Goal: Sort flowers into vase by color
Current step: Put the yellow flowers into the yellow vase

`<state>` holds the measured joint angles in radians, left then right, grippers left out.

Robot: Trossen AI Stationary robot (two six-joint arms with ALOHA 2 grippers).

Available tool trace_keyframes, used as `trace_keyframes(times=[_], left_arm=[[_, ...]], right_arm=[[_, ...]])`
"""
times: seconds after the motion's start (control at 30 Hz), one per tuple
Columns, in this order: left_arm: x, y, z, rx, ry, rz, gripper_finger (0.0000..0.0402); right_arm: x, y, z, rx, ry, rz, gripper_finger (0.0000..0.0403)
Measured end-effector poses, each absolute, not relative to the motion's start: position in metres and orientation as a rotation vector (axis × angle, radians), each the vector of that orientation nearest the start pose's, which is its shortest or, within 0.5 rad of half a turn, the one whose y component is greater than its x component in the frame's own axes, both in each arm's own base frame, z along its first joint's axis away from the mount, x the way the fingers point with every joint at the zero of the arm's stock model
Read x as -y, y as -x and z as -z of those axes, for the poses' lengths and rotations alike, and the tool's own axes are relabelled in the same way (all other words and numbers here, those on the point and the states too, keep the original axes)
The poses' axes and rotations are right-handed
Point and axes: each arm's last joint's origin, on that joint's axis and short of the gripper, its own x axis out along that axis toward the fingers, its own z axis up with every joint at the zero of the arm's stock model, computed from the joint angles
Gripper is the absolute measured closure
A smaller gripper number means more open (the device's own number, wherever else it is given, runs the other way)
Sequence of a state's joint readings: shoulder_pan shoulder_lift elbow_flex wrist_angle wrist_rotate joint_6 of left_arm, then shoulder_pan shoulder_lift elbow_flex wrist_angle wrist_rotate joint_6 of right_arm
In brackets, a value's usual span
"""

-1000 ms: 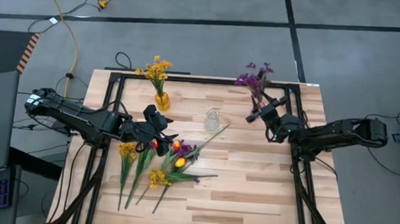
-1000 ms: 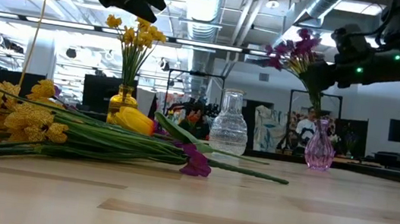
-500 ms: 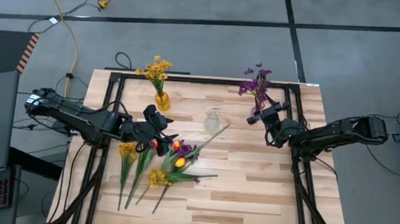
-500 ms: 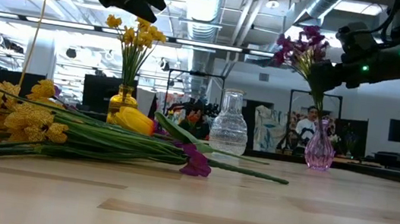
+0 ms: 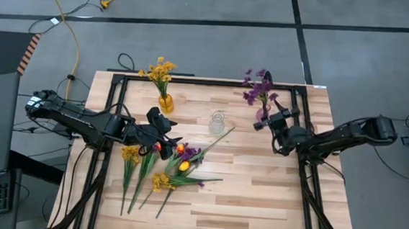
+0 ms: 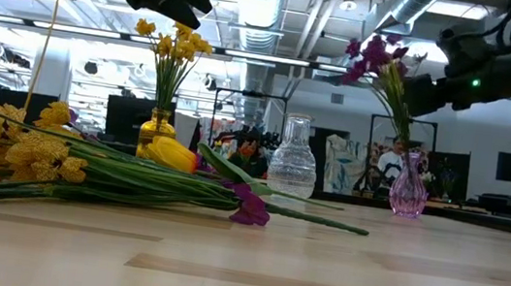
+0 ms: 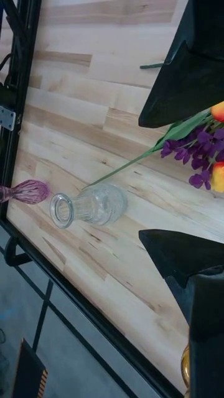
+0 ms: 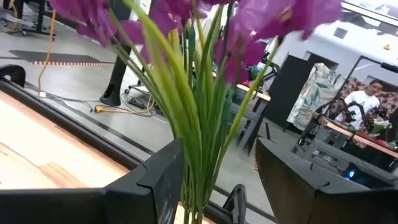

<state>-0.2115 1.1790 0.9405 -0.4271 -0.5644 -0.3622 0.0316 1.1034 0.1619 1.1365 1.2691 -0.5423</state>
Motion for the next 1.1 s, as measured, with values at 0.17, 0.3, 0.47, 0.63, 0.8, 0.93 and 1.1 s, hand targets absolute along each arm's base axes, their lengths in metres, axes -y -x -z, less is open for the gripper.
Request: trace_keyframes(times=[0.17,0.3,0.47,0.63,0.8,0.93,1.1], left_arm=[[0.036,-0.242,-0.291,-0.547,0.094,-0.444,0.0132],[0.036,-0.242,-0.291,-0.547,0.094,-0.444,0.0132],[0.036,-0.242,-0.291,-0.548,0.095,-0.440,0.0132],[0.036,-0.242,-0.291,-0.549,0.097,-0.436,0.0132],[0.036,-0.242,-0.291,-0.549,0.097,-0.436,0.0132],[0.036,-0.242,-0.291,-0.549,0.097,-0.436,0.0132],[0.036,-0.242,-0.291,-0.549,0.097,-0.436,0.0132]], right_arm=[[0.008,-0.170,-0.210,-0.170,0.337,1.251,0.0177],[-0.006,-0.170,-0.225,-0.163,0.331,1.218,0.0177],[-0.025,-0.170,-0.236,-0.160,0.336,1.144,0.0177],[-0.045,-0.170,-0.243,-0.130,0.328,1.034,0.0177],[-0.065,-0.167,-0.253,-0.104,0.323,0.927,0.0177],[-0.080,-0.167,-0.259,-0.112,0.364,0.847,0.0177],[-0.097,-0.170,-0.269,-0.128,0.417,0.779,0.0178]])
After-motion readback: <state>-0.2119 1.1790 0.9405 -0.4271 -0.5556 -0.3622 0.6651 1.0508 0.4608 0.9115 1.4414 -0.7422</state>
